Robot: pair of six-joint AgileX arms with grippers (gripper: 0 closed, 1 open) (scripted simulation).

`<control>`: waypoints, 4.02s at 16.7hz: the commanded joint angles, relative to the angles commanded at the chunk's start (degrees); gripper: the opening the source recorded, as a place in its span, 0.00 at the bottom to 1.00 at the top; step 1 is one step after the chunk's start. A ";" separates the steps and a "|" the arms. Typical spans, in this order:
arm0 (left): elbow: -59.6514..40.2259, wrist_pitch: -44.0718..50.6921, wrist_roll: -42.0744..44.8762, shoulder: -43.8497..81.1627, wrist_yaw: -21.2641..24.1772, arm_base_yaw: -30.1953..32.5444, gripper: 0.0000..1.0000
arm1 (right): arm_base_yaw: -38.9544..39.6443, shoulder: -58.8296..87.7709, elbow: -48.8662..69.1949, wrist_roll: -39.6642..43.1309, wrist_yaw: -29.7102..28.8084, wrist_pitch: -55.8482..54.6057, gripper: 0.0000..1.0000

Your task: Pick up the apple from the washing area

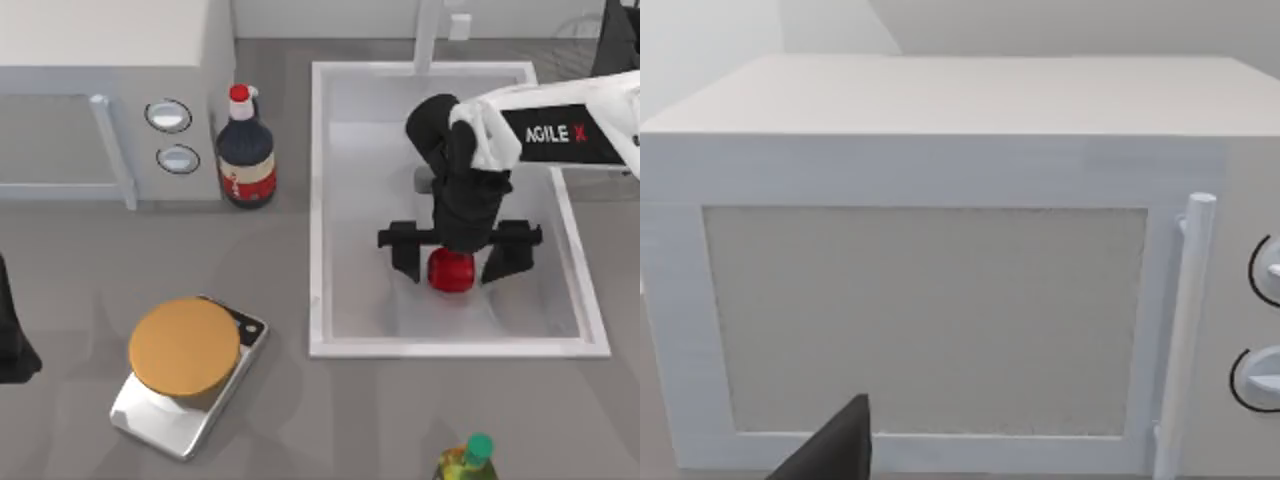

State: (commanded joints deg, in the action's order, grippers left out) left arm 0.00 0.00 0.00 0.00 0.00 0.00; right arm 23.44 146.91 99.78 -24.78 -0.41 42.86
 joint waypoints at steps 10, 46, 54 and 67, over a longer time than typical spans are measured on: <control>0.00 0.00 0.00 0.00 0.00 0.00 1.00 | 0.00 0.00 0.00 0.00 0.00 0.00 0.00; 0.00 0.00 0.00 0.00 0.00 0.00 1.00 | -3.78 -3.60 64.90 4.48 -0.61 57.67 0.00; 0.00 0.00 0.00 0.00 0.00 0.00 1.00 | -14.94 -28.63 20.24 15.65 -0.10 45.96 0.00; 0.00 0.00 0.00 0.00 0.00 0.00 1.00 | -26.16 -53.27 -18.65 26.87 0.41 34.62 0.00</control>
State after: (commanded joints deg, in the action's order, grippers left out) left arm 0.00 0.00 0.00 0.00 0.00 0.00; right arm -2.72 93.65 81.13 2.09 0.00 77.48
